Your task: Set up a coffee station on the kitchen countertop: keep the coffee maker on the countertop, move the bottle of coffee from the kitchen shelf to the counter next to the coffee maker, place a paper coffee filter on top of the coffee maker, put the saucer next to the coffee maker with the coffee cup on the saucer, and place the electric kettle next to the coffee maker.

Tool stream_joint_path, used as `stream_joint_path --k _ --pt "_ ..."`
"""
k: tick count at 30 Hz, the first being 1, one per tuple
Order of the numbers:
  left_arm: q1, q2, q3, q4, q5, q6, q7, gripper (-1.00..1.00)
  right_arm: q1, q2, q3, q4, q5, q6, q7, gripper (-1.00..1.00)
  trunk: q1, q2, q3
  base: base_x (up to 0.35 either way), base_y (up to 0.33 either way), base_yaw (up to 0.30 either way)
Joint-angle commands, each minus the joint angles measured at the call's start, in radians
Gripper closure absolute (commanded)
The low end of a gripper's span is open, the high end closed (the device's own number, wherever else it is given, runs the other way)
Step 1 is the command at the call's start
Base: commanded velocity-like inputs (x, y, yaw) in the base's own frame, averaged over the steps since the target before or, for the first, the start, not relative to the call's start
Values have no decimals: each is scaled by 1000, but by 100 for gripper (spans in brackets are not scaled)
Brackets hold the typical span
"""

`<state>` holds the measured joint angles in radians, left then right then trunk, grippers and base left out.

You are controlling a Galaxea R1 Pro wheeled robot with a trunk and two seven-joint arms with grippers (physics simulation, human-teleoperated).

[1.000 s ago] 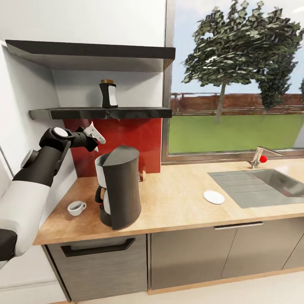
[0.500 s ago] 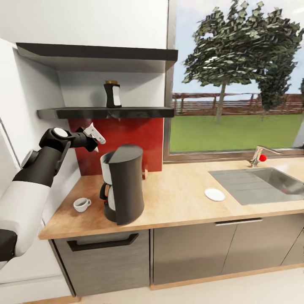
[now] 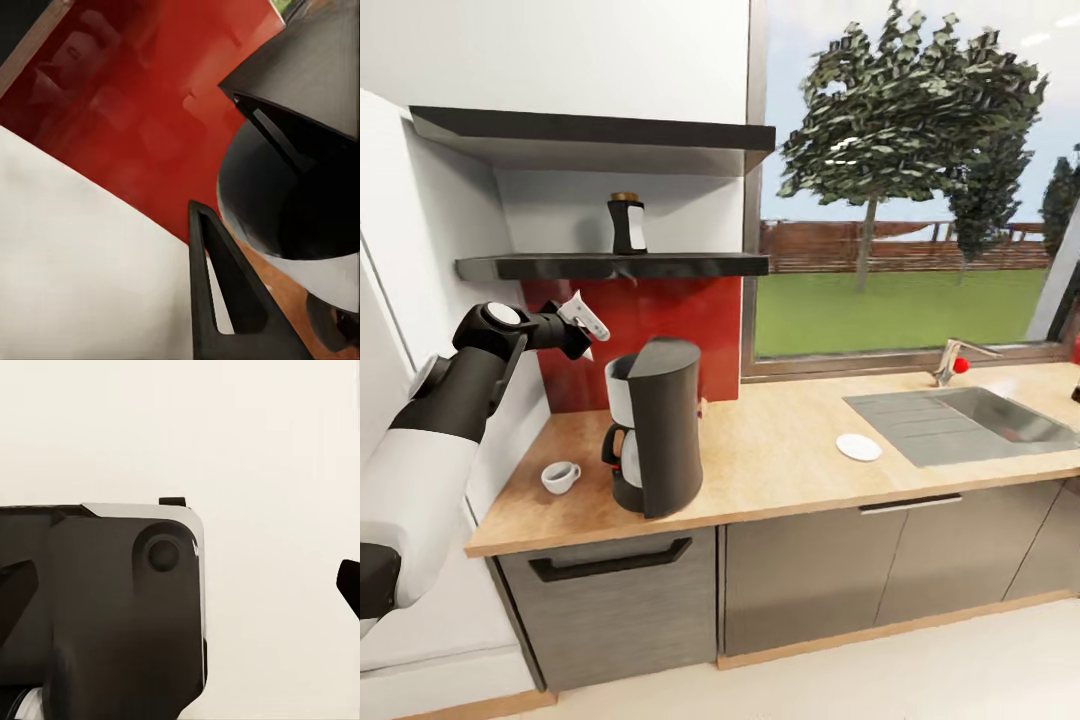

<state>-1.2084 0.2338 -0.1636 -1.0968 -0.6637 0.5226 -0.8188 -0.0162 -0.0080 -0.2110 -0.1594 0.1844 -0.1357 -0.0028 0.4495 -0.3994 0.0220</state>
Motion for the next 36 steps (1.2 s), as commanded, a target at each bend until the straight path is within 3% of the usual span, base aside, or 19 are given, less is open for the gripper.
stream_joint_path --k 1,27,36 --pt "0 1 -2 -1 -7 4 -3 100 -1 0 -8 1 10 -4 0 -100 1 -1 0 120 7 -179" --pt "1 1 -6 2 -7 4 -4 100 -1 0 -8 1 10 -4 0 -100 1 -1 0 40 1 -86" --pt "45 -1 -8 8 -4 1 -2 100 -1 -1 -8 0 11 -5 0 -100 1 -1 0 0 0 0"
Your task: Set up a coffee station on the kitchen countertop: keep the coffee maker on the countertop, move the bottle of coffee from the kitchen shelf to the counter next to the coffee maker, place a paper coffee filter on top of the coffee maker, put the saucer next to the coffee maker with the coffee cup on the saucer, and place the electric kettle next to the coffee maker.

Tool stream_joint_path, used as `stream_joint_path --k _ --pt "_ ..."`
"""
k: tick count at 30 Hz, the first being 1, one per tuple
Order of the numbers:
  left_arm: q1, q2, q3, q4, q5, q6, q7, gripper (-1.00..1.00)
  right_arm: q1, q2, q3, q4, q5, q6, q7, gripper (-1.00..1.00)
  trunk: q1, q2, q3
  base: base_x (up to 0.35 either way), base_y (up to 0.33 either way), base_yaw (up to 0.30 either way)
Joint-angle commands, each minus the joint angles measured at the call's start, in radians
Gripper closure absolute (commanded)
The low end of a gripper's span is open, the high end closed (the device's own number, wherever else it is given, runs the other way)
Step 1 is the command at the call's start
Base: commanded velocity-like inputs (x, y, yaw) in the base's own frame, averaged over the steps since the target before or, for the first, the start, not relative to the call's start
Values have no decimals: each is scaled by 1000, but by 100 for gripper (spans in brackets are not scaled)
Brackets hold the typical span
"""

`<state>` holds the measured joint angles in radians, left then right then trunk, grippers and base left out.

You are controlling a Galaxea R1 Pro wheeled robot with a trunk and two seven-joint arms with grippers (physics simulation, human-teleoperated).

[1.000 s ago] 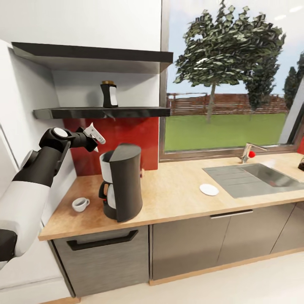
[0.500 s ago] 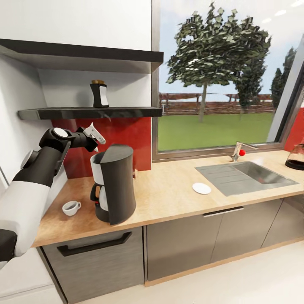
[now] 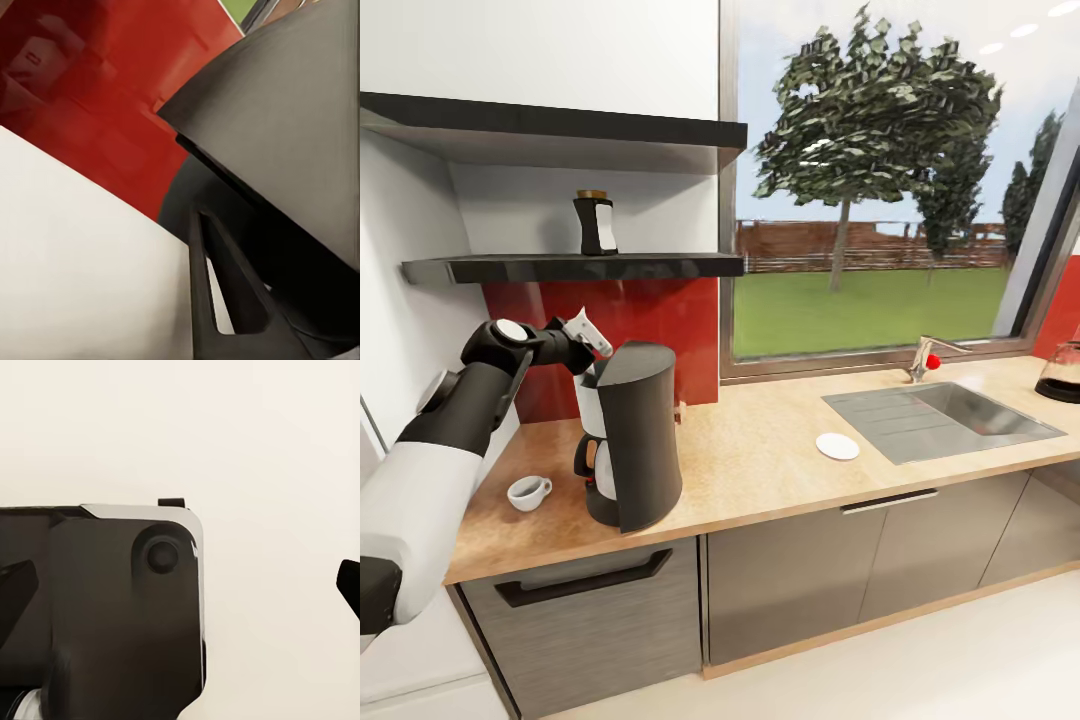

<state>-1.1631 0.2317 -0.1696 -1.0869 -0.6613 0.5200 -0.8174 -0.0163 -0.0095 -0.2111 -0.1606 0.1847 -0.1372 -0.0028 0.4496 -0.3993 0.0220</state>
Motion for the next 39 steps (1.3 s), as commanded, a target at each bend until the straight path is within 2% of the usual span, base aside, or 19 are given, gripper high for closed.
stream_joint_path --k 1,12,39 --pt "0 1 -2 -1 -7 3 -3 100 -1 0 -8 1 10 -4 0 -100 0 -1 0 0 0 0" --pt "0 3 6 -8 -7 3 -4 100 -1 0 -8 2 10 -4 0 -100 0 -1 0 2 0 0" --pt "0 3 7 -14 -7 5 -5 100 -1 0 -8 3 10 -4 0 -100 0 -1 0 75 0 0"
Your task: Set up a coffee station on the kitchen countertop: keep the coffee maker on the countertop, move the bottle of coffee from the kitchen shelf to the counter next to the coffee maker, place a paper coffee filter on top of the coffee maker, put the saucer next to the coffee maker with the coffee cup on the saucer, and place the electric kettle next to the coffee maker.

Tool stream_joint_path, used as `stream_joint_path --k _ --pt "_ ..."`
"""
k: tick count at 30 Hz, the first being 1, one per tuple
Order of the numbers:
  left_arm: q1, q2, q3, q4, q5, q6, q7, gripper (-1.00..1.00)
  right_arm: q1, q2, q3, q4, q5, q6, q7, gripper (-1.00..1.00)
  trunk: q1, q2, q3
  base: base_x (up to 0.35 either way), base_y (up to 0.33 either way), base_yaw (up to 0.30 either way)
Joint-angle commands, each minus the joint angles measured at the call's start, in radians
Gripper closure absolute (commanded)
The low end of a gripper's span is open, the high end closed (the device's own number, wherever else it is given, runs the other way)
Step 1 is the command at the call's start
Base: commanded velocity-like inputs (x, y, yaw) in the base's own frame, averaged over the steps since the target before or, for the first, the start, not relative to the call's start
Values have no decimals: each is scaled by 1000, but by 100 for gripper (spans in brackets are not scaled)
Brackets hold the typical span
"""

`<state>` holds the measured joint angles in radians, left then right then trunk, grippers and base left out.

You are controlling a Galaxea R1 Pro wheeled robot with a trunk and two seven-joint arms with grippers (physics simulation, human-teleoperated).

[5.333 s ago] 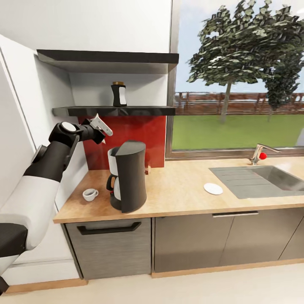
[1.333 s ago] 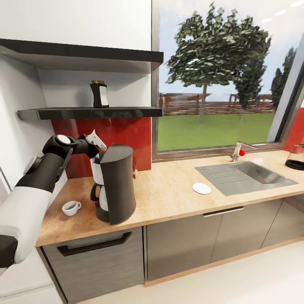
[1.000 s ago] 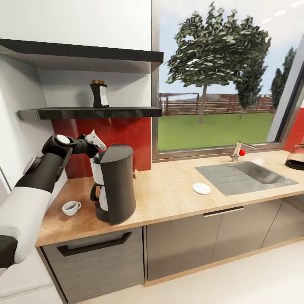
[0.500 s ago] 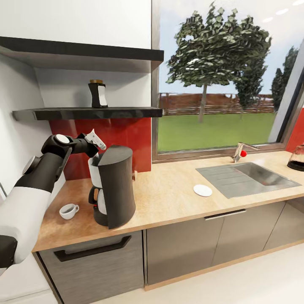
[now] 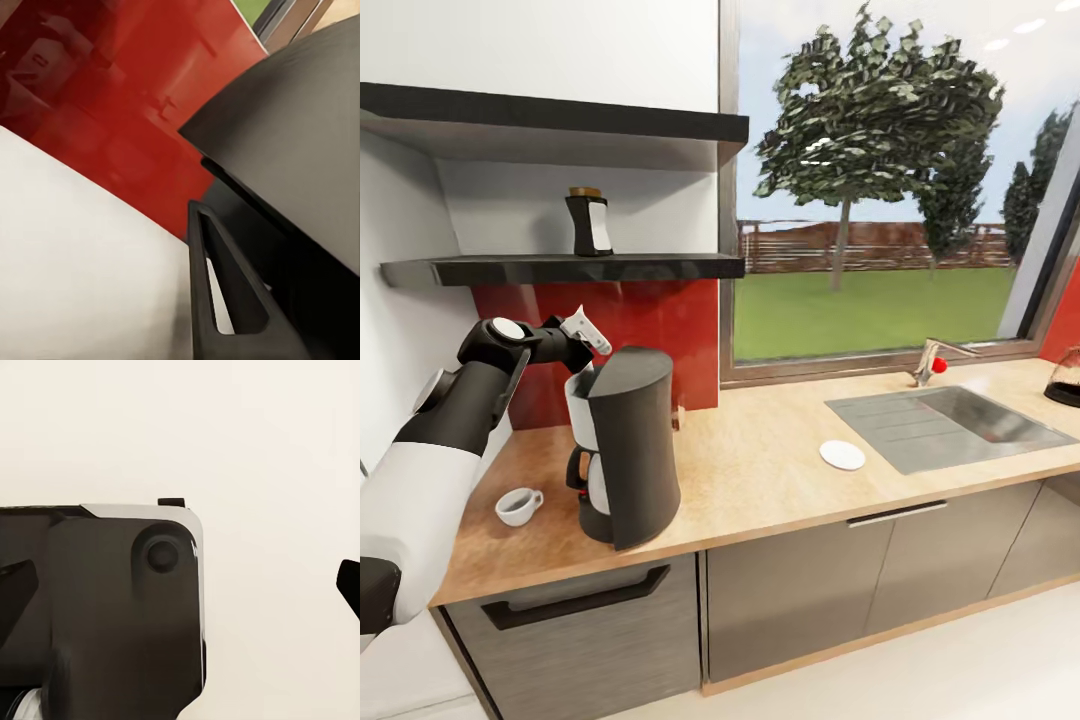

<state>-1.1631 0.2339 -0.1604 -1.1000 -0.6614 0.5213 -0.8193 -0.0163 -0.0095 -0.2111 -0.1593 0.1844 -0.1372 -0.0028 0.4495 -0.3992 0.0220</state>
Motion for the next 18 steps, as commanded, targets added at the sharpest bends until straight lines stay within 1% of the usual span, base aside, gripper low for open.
stream_joint_path --k 1,18 --pt "0 1 -2 -1 -6 3 -4 100 -1 0 -8 1 10 -4 -1 -100 1 -1 0 63 0 0" --pt "-1 1 -2 -1 -7 6 -4 100 -1 0 -8 1 10 -4 0 -100 1 -1 0 9 0 0"
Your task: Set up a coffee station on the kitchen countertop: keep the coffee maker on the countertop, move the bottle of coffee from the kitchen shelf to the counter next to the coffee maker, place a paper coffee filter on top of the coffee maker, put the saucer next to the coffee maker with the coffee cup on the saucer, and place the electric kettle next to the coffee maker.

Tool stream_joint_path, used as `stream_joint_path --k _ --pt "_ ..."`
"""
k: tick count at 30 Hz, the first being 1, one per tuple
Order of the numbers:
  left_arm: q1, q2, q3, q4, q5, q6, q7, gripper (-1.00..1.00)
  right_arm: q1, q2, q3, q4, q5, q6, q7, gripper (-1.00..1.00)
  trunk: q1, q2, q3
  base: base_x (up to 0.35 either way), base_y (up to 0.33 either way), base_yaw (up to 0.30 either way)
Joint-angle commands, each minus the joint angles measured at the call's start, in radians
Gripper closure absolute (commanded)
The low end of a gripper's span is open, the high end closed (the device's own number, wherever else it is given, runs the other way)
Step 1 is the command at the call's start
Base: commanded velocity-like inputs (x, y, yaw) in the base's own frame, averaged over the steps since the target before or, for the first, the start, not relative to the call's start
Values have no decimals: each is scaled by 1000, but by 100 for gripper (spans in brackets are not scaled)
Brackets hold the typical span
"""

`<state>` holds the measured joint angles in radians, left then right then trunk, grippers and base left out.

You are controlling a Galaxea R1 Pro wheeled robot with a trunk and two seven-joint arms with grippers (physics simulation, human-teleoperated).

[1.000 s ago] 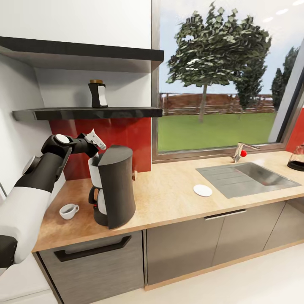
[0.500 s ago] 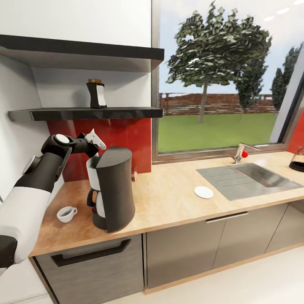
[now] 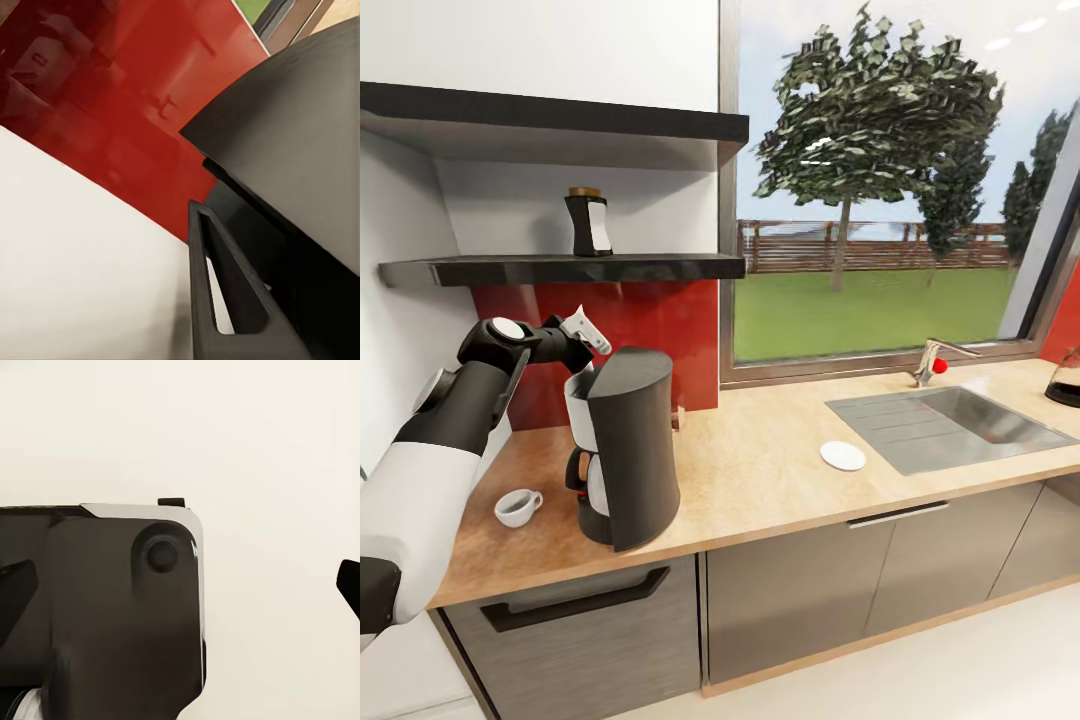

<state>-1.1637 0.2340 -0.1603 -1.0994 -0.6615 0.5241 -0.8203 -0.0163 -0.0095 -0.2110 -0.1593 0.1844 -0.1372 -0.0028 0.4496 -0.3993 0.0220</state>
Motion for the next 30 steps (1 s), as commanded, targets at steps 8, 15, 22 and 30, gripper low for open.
stream_joint_path --k 8,15,22,30 --pt "-1 1 -3 -1 -8 4 -27 -100 -1 0 -8 1 10 -4 0 -100 0 -1 0 0 0 0" --pt "-1 2 -2 -2 -9 4 -37 -100 -1 0 -8 1 10 -4 0 -100 0 -1 0 0 0 0" --pt "-1 2 -1 -2 -9 4 -37 -100 -1 0 -7 1 10 -4 0 -100 0 -1 0 0 0 0" --pt "-1 2 -1 -2 -9 4 -37 -100 -1 1 -7 1 10 -4 0 -100 0 -1 0 0 0 0"
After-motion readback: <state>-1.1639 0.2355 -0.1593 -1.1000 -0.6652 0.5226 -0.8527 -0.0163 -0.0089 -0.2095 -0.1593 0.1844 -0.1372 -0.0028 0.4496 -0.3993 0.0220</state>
